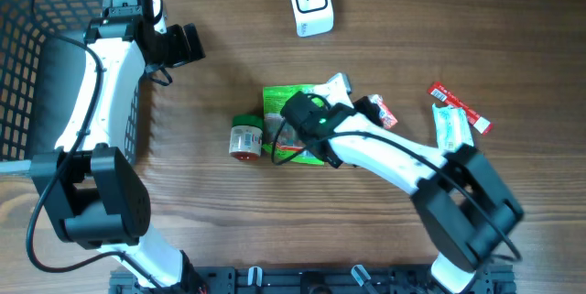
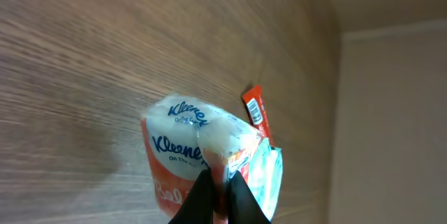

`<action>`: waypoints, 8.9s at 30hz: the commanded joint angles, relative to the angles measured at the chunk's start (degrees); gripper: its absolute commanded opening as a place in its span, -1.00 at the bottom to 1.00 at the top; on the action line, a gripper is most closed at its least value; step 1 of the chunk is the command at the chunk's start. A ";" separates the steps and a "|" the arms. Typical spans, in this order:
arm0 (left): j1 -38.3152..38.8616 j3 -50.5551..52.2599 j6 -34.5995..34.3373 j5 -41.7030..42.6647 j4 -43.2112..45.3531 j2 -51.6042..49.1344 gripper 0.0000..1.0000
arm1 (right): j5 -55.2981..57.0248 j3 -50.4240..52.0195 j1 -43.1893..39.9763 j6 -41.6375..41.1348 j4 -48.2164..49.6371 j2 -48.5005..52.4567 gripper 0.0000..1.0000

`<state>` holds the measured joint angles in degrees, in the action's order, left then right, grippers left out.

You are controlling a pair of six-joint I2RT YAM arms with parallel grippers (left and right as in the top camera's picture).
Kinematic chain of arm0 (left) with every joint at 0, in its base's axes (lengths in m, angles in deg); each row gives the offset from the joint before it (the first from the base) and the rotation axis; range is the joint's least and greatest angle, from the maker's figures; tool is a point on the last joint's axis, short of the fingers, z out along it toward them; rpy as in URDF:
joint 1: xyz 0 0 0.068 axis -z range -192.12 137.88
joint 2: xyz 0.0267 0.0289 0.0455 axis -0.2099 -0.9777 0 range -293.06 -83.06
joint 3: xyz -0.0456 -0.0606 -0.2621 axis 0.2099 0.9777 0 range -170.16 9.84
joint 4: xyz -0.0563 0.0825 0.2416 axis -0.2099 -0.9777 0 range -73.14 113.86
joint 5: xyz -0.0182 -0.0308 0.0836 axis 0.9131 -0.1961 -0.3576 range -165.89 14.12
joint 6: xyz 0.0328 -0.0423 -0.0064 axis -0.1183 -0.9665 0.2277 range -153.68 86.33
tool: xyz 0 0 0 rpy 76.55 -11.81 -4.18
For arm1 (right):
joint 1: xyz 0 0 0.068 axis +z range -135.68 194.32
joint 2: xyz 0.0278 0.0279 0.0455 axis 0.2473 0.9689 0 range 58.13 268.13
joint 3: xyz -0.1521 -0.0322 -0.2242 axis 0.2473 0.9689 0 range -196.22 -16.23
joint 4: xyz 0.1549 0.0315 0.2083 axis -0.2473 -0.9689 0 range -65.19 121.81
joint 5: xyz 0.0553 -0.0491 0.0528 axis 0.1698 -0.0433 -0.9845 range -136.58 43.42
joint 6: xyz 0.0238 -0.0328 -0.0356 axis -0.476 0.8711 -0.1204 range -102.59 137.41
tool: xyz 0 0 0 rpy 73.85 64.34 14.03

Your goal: Scan the item barcode

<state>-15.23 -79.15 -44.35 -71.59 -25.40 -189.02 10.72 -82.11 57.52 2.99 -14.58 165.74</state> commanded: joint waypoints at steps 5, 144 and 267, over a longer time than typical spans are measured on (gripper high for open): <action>-0.13 -0.55 -0.50 -0.33 0.00 0.85 1.00 | -5.11 -0.20 0.02 0.94 3.54 3.45 -0.91; -0.15 -0.55 -0.50 -0.33 -0.02 0.85 1.00 | -83.30 15.23 -35.87 21.92 17.18 -13.22 -0.29; -0.15 -0.55 -0.50 -0.33 0.00 0.85 1.00 | -89.74 42.47 -38.42 -14.25 42.51 -45.57 -0.91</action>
<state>-15.23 -79.15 -44.35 -71.59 -25.42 -189.02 -91.84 -38.11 13.54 -13.64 28.32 119.84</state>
